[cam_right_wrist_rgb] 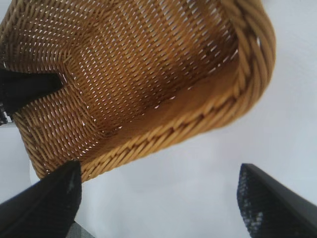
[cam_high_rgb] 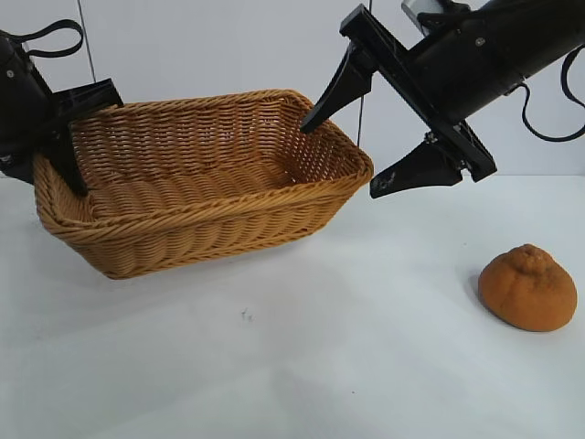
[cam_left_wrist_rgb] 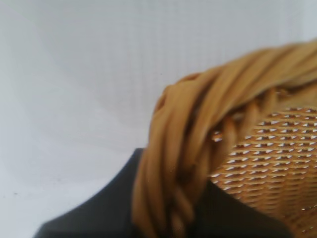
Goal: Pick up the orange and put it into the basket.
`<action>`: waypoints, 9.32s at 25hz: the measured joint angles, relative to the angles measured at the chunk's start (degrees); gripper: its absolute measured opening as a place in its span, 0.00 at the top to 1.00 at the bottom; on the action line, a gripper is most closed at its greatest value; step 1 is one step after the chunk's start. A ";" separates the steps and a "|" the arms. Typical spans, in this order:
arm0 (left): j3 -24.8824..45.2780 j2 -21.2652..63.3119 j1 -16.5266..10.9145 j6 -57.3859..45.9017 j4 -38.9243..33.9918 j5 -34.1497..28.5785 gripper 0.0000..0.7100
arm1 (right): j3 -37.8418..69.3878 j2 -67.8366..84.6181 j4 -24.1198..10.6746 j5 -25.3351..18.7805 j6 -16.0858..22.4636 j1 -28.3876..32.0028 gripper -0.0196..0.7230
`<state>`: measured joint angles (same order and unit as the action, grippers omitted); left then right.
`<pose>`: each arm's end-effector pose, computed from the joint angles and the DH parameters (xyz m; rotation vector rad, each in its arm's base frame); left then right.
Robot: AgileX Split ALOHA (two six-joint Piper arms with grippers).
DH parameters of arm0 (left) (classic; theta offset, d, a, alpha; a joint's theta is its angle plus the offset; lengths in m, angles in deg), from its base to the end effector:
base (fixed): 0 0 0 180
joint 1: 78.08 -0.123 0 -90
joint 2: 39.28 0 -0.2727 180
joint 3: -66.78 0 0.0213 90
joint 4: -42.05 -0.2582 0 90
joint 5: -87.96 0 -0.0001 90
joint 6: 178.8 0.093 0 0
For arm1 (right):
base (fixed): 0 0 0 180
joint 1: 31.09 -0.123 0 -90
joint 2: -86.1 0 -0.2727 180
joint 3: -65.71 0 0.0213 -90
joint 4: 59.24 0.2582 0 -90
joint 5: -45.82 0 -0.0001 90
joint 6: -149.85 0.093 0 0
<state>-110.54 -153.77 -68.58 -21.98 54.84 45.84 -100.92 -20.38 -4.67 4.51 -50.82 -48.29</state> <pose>0.3784 -0.0773 0.1866 -0.5290 2.7707 -0.3887 0.3240 0.1527 0.2088 -0.0287 2.6440 1.0030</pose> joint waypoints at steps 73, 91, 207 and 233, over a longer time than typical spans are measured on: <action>-25.75 -5.58 -11.91 25.87 -7.15 -27.41 0.11 | 0.00 0.00 -0.18 -0.05 0.00 0.00 0.18; 14.93 41.12 -11.91 28.41 -7.20 -27.60 0.11 | 0.00 0.00 -0.20 -0.05 0.00 0.00 0.18; 45.39 106.62 -11.91 27.94 -7.25 -18.91 0.11 | -25.63 -24.94 -43.43 2.13 25.14 -21.52 0.89; 45.39 106.62 -11.91 27.94 -7.42 -18.97 0.11 | -41.50 -15.30 -54.22 -27.83 28.63 -17.78 0.12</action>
<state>-65.15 -47.15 -80.49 5.96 47.42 26.86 -142.42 -35.68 -58.89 -23.32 -22.19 -66.07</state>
